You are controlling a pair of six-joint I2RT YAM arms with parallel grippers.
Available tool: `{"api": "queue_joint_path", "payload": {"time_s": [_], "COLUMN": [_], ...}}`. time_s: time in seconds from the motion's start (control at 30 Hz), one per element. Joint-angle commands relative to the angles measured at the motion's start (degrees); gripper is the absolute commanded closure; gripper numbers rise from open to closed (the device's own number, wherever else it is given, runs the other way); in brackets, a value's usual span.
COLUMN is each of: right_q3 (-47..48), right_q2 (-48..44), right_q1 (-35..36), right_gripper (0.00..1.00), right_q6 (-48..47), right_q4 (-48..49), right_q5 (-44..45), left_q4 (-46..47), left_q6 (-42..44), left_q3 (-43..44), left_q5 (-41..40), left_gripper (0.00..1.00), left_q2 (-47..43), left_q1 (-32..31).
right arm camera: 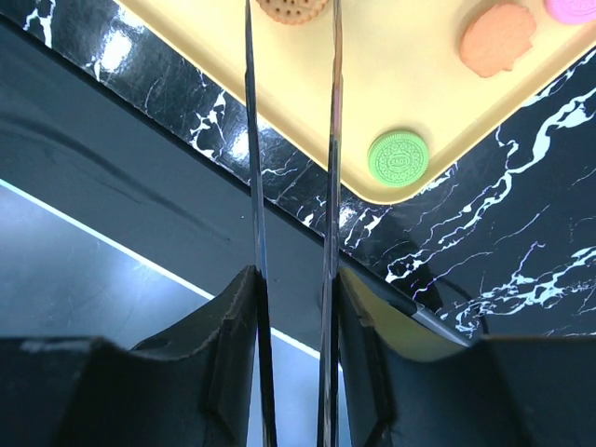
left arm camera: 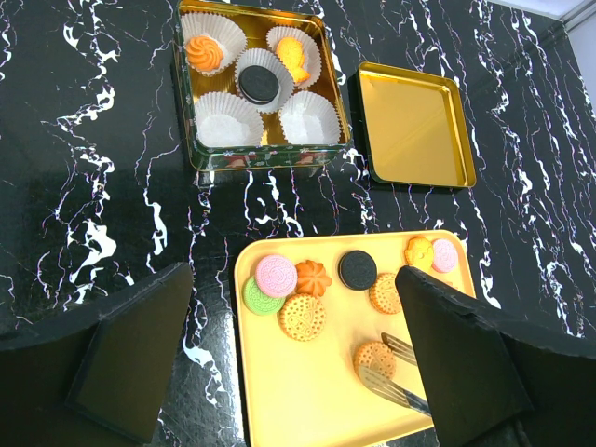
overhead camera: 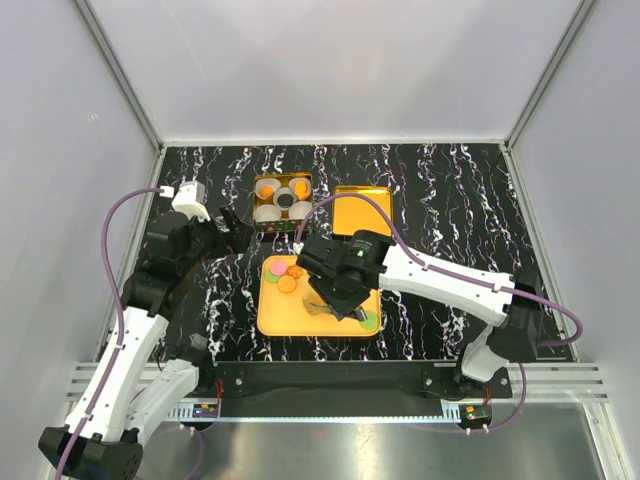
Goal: Pack the cookies
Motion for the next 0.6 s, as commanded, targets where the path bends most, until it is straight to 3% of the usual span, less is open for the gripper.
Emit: {"api": "queue_joint_path", "payload": {"time_s": [0.0,0.3,0.57], "right_q3": [4.38,10.70,20.63], "right_q2": [-0.66,0.74,4.25], "right_q1": [0.41,-2.49,-11.35], "right_gripper": [0.59,0.60,0.60], "right_q6": [-0.79,-2.99,-7.56], "right_q4": [-0.82,-0.56,1.89], "right_q5": [2.63,2.63,2.28], "left_q4": [3.01,3.01,3.10], "left_q6": [-0.15,-0.15,-0.24], "left_q3": [-0.35,-0.35,-0.26], "left_q5": [0.98,0.89,0.81], "left_gripper": [0.01,0.01,0.01], "left_q2": [-0.24,-0.50,-0.59], "left_q1": [0.38,0.38,0.38]}}
